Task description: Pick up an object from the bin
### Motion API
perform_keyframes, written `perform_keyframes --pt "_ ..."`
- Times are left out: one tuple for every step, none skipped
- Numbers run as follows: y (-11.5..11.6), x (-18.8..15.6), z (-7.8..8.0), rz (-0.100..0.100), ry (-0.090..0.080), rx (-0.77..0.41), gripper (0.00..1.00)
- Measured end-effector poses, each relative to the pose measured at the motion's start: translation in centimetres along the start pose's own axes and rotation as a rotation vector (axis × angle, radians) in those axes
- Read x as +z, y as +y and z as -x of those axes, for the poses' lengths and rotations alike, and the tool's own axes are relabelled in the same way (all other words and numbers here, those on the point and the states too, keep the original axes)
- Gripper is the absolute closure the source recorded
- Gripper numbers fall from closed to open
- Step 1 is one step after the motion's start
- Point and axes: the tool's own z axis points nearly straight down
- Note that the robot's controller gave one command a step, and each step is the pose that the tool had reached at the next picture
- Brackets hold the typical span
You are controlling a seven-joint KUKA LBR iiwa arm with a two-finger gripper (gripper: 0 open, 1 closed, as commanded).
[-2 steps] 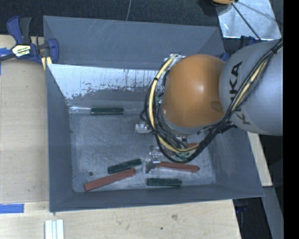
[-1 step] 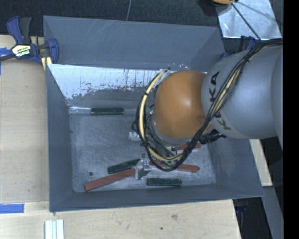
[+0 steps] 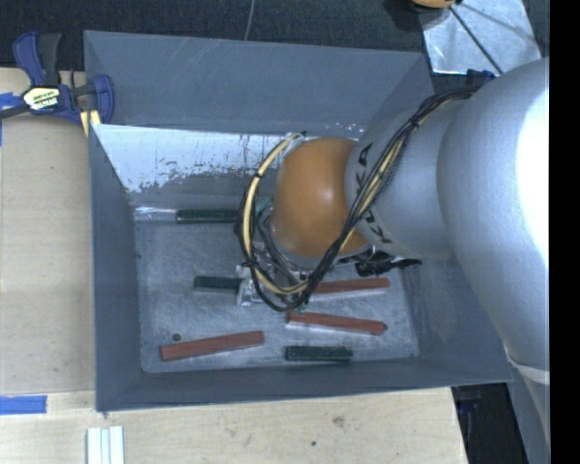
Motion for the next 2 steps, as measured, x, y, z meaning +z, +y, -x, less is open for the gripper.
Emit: perform_keyframes --pt "0.0 0.0 0.0 0.0 0.0 0.0 1.0" --pt "-1.7 -17.6 2.8 -0.008 0.017 0.002 1.0"
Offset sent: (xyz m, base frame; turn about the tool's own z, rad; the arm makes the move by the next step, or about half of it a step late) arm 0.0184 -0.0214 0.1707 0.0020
